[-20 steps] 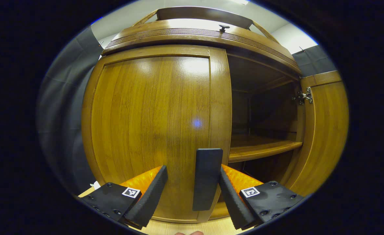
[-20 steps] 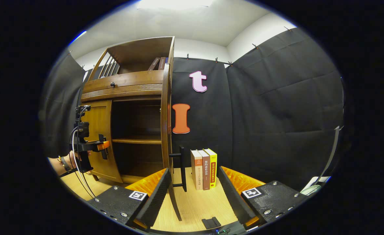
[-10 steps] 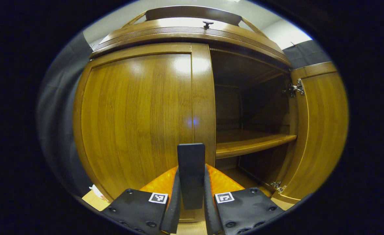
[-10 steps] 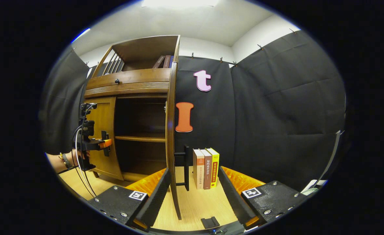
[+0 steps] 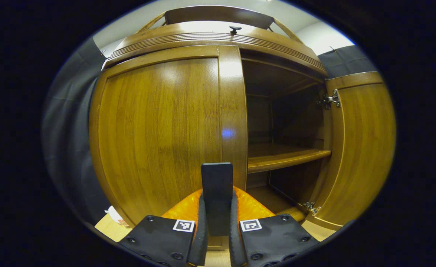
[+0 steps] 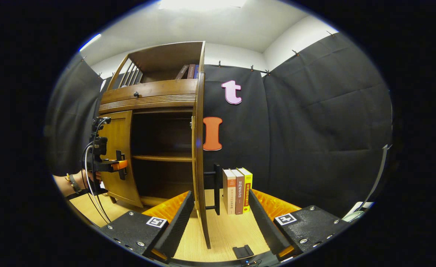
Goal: Open the right door of the double-door shoe cabinet with the right hand, and open the left door with the left hand.
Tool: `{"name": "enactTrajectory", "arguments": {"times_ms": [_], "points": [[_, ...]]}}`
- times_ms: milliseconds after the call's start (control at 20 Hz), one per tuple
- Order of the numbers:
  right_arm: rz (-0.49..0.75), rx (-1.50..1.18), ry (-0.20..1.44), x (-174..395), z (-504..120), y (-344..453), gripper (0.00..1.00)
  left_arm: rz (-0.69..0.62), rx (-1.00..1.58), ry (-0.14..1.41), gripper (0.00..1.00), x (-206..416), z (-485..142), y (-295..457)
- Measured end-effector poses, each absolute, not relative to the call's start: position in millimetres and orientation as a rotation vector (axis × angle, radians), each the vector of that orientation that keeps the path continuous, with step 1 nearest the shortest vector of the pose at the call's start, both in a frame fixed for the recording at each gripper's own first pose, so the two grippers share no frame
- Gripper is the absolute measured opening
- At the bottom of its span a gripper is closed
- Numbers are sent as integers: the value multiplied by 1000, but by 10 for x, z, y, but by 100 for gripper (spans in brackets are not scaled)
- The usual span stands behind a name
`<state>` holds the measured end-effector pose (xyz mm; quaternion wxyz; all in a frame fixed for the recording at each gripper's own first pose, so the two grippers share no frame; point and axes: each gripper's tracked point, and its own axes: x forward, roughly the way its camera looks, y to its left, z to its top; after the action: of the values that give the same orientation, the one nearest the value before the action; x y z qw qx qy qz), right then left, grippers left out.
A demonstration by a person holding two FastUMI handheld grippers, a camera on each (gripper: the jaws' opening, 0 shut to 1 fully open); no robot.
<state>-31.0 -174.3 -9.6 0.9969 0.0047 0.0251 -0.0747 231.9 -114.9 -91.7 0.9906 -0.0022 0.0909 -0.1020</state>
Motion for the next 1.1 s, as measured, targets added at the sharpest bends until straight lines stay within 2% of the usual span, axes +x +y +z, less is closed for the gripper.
{"name": "enactTrajectory", "arguments": {"times_ms": [350, 650, 700, 850, 1100], "points": [[-110, -7, 62, -268, -103, -1590, 90, -185, 23, 207, 29, 1804, -820, -897], [-74, 10, 57, -242, -116, -1382, 90, -123, 30, 203, 31, 1209, -675, -386], [-68, 10, 56, -223, -114, -1361, 90, -120, 19, 203, 29, 1141, -656, -310], [-61, 14, 50, -176, -92, -1321, 90, -113, 17, 202, 28, 979, -635, -77], [-59, 19, 39, -161, -33, -1247, 90, -26, 61, 186, 24, 753, -591, 382]]}}
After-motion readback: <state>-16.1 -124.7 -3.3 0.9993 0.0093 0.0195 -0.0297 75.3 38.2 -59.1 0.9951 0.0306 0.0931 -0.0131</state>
